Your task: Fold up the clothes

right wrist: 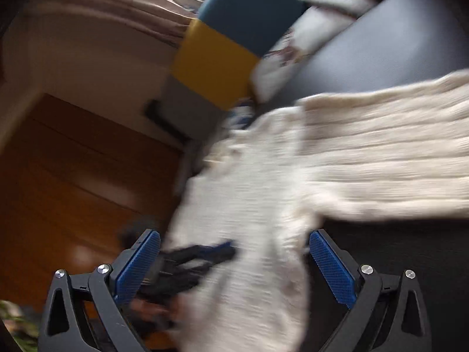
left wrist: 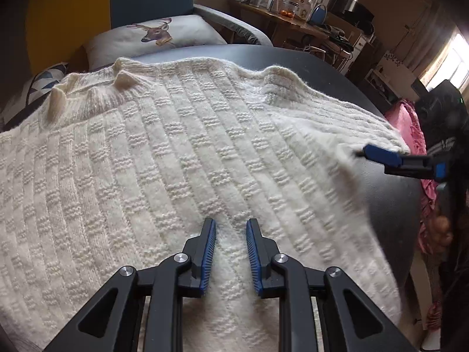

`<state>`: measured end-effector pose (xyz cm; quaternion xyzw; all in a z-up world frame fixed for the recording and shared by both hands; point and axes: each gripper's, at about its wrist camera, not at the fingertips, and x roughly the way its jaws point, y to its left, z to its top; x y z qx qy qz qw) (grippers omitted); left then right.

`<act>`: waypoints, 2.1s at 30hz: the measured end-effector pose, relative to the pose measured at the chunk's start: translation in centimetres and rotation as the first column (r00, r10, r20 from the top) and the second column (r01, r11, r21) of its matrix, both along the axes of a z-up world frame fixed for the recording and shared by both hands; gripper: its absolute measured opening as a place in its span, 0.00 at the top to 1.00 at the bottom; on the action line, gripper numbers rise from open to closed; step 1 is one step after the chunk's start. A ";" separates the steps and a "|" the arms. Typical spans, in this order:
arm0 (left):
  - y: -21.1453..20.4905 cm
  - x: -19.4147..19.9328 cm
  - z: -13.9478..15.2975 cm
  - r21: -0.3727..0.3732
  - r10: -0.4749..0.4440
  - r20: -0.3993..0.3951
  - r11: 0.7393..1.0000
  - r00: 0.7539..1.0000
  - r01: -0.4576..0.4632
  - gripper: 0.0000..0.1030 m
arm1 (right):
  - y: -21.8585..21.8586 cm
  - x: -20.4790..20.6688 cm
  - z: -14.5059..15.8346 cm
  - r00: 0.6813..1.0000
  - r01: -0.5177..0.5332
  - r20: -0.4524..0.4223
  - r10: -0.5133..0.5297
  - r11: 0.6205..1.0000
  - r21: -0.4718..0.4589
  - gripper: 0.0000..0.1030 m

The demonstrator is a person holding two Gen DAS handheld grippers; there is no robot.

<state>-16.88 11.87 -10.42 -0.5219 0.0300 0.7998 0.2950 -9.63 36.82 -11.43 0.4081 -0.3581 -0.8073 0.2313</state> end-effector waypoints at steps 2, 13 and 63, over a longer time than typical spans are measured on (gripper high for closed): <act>1.0 0.1 1.2 0.056 -0.036 -0.006 0.998 0.999 0.036 0.80 | 0.6 0.0 0.9 0.999 0.033 0.001 -0.033 0.991 0.127 0.00; 10.6 0.1 -1.1 0.004 -0.226 0.020 0.974 0.974 0.226 0.79 | 1.9 -7.5 -3.2 0.962 -0.012 0.165 -0.216 0.572 0.820 0.00; -11.1 -3.8 -0.9 0.119 0.333 0.090 0.932 0.939 -0.342 0.77 | 8.6 -0.5 3.5 0.918 0.312 -0.090 -0.387 0.563 0.765 0.00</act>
